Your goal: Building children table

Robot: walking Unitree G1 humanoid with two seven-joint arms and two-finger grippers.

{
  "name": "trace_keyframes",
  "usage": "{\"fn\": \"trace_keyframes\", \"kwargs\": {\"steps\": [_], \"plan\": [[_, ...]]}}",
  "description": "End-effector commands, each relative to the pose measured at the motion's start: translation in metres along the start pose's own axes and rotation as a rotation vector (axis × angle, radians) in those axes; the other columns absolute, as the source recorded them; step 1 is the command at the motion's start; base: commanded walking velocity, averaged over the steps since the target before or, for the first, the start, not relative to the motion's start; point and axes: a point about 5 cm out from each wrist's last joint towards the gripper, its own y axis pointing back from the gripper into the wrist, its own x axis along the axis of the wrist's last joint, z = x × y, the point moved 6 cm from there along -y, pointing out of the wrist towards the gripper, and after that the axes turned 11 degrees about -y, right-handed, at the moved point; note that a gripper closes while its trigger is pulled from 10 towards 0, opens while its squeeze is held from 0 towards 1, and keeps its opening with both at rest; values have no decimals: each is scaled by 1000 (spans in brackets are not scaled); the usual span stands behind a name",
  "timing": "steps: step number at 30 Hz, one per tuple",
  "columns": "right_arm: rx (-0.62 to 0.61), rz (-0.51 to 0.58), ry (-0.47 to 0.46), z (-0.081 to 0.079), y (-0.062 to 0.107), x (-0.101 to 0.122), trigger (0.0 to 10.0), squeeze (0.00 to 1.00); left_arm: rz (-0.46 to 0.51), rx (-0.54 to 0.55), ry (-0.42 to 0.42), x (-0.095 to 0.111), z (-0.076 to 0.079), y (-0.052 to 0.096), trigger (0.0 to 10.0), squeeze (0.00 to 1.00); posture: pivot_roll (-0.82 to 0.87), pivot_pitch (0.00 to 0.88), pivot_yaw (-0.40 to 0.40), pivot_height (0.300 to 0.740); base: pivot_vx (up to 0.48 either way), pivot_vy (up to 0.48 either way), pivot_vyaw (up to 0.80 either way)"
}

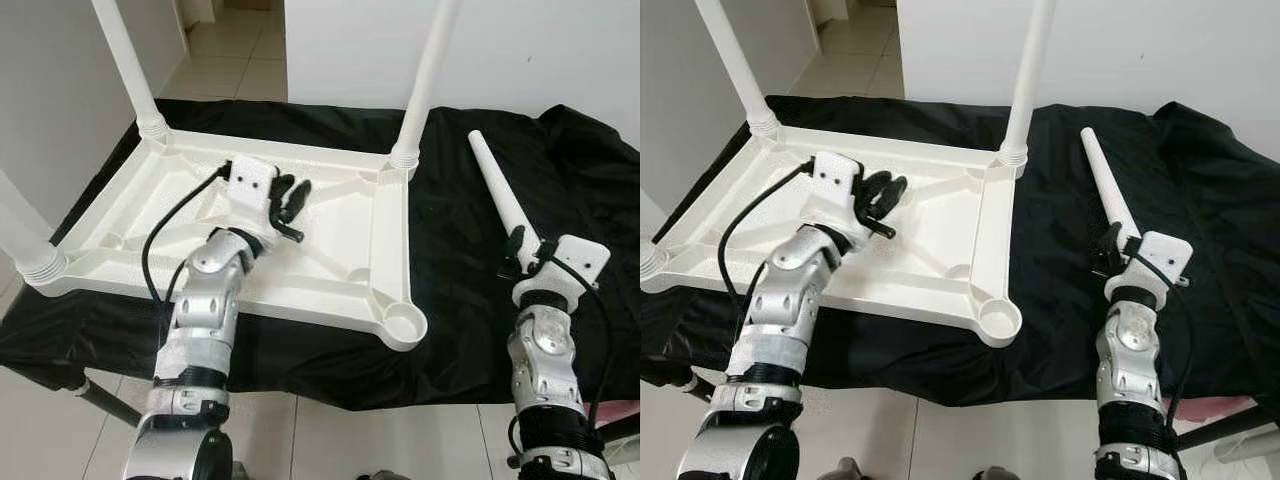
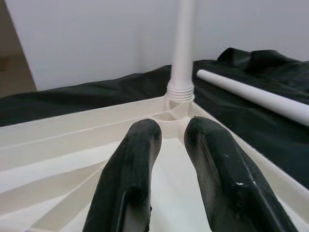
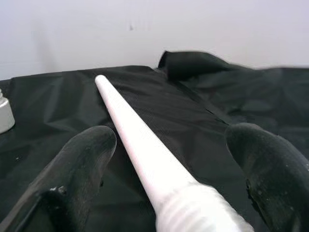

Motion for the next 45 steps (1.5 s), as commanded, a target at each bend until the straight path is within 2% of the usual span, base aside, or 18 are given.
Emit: {"fn": "trace_keyframes", "kwargs": {"steps": [1, 3, 6, 7, 8, 11, 13, 22, 29, 34, 35, 37, 38, 39, 40, 41, 45], "plan": [[-23, -45, -11, 13, 2, -9, 10000, 1000, -15, -5, 7, -3, 2, 1, 10000, 0, -14, 30, 5, 740, 0, 0, 0], [-22, -78, -5, 20, 3, -15, 10000, 1000, -17, -4, 12, -2, 3, 1, 10000, 0, -16, 30, 8, 740, 0, 0, 0], [-22, -78, -5, 20, 3, -15, 10000, 1000, -17, -4, 12, -2, 3, 1, 10000, 0, -16, 30, 8, 740, 0, 0, 0], [-9, -106, -6, 23, 3, -20, 10000, 729, -20, -5, 15, -2, 3, 1, 10000, 0, -17, 31, 8, 740, 0, 0, 0], [14, -138, -18, 26, 2, -26, 10000, 0, -22, -6, 15, -2, 4, 1, 10000, 0, -17, 32, 7, 740, 0, 0, 0], [29, -158, -28, 27, 2, -29, 10000, 0, -24, -8, 15, -2, 4, 1, 10000, 0, -17, 32, 7, 740, 0, 0, 0], [93, -215, -40, 25, -1, -40, 10000, 0, -29, -14, 14, -2, 7, 2, 10000, 0, -16, 31, 5, 740, 0, 0, 0], [159, -263, -33, 20, -9, -48, 10000, 0, -32, -15, 7, -2, 8, 3, 10000, 0, -10, 29, 3, 740, 0, 0, 0], [264, -321, -31, 0, -14, -60, 10000, 0, -28, -5, 2, 1, 7, 1, 10000, 0, -1, 24, -6, 740, 0, 0, 0], [275, -341, -41, -2, -15, -64, 10000, 0, -30, -1, -3, 2, 6, 2, 10000, 0, 2, 23, -6, 740, 0, 0, 0], [290, -364, -37, -5, -13, -69, 5255, 0, -30, 0, -3, 2, 5, 3, 10000, 0, 4, 21, -5, 740, 0, 0, 0], [298, -371, -32, -7, -12, -71, 5255, 0, -30, 0, -4, 2, 4, 3, 10000, 0, 4, 21, -5, 740, 0, 0, 0], [303, -375, -38, -8, -11, -73, 4941, 0, -29, 1, -4, 2, 4, 2, 10000, 0, 4, 19, -6, 740, 0, 0, 0], [305, -377, -43, -8, -11, -73, 2863, 0, -29, 2, -4, 3, 4, 2, 10000, 0, 4, 19, -6, 740, 0, 0, 0], [305, -377, -43, -8, -11, -73, 2863, 0, -29, 2, -4, 3, 4, 2, 10000, 0, 4, 19, -6, 740, 0, 0, 0], [309, -376, -58, -10, -10, -74, 0, 0, -26, 3, -1, 3, 4, 2, 10000, 0, 4, 19, -6, 740, 0, 0, 0], [319, -379, -58, -13, -8, -77, 0, 0, -23, 5, -7, 4, 3, 1, 10000, 0, 2, 18, -5, 740, 0, 0, 0]]}}
